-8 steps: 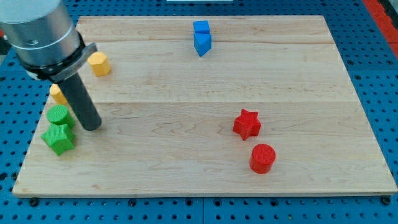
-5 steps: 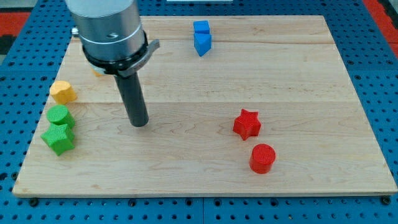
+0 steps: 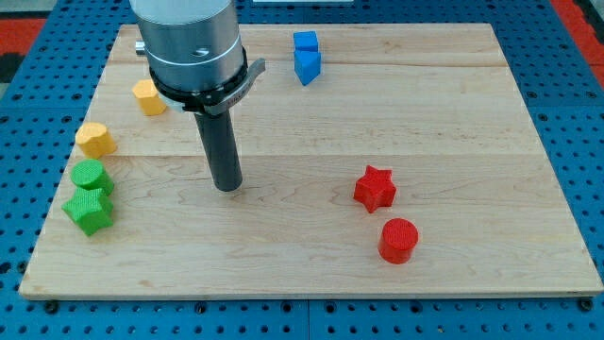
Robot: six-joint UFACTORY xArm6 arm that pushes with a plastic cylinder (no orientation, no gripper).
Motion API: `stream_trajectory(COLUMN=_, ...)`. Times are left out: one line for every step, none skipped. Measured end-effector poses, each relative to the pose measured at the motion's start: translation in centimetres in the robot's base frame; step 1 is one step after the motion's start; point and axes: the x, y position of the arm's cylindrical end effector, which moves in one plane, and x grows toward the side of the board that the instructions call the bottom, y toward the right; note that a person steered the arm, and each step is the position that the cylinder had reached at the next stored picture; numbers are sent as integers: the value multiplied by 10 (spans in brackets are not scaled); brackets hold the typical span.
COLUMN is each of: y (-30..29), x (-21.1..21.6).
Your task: Move the red circle towards the bottom right
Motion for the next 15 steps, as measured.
stream_trajectory(y=3, x=0)
stream_trajectory(y=6, x=0)
stream_trajectory(y=2, x=-6)
stream_trajectory(y=-2, x=-20)
stream_trajectory(y=-1, x=-20)
stream_trajectory(y=5, x=-20)
stream_trajectory(y=10, x=-20)
stream_trajectory(y=17, x=-20)
stream_trajectory(y=22, x=-20)
stream_trajectory(y=29, x=-20)
stream_trajectory(y=36, x=-20)
stream_trajectory(y=41, x=-20)
stream_trajectory(y=41, x=-20)
stream_trajectory(y=51, x=0)
stream_trajectory(y=59, x=48)
